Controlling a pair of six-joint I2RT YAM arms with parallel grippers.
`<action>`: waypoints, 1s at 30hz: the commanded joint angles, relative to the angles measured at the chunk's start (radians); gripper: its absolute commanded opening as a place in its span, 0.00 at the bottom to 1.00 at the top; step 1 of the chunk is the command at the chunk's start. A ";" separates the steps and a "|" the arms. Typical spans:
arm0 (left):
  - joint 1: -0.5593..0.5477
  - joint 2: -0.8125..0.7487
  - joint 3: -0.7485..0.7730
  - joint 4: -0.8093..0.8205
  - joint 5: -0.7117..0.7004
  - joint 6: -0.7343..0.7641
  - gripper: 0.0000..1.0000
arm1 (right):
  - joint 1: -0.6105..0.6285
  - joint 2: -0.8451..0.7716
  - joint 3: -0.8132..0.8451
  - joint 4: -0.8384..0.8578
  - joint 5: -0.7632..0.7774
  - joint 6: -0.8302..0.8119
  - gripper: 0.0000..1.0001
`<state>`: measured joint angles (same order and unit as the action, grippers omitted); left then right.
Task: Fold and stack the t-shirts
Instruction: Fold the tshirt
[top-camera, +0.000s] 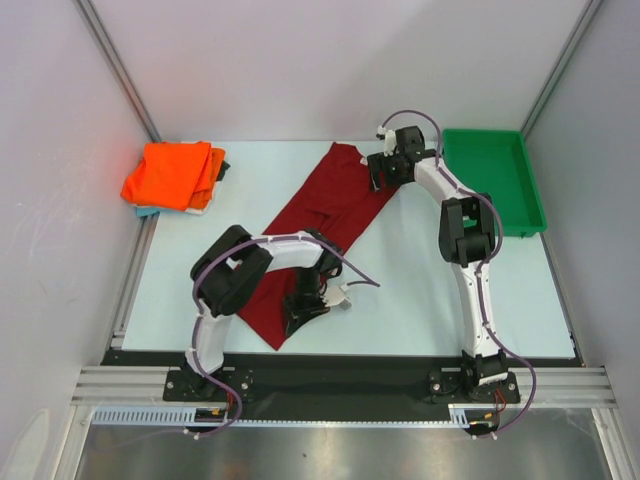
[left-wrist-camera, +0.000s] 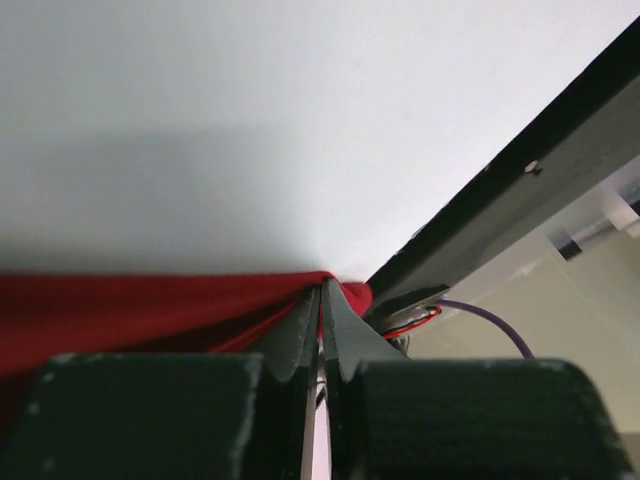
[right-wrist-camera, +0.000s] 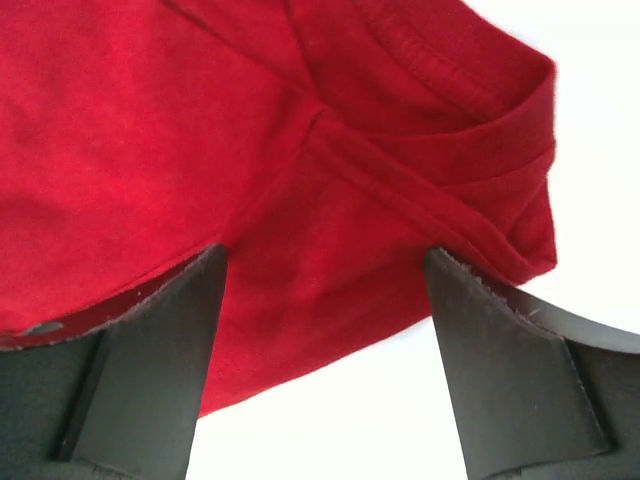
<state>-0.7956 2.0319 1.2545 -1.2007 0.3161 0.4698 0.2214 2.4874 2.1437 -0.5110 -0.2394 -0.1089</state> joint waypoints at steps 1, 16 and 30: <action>-0.048 0.096 0.043 0.096 0.136 -0.013 0.05 | 0.006 0.047 0.073 -0.018 0.063 0.005 0.85; -0.091 0.208 0.291 0.009 0.155 -0.034 0.00 | -0.016 0.208 0.366 -0.196 -0.014 0.009 0.85; -0.137 0.252 0.463 -0.099 0.176 -0.007 0.00 | -0.002 0.277 0.446 -0.143 -0.107 0.184 0.84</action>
<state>-0.9115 2.2787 1.6749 -1.3254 0.4572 0.4278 0.2104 2.6991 2.5340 -0.6670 -0.3058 0.0074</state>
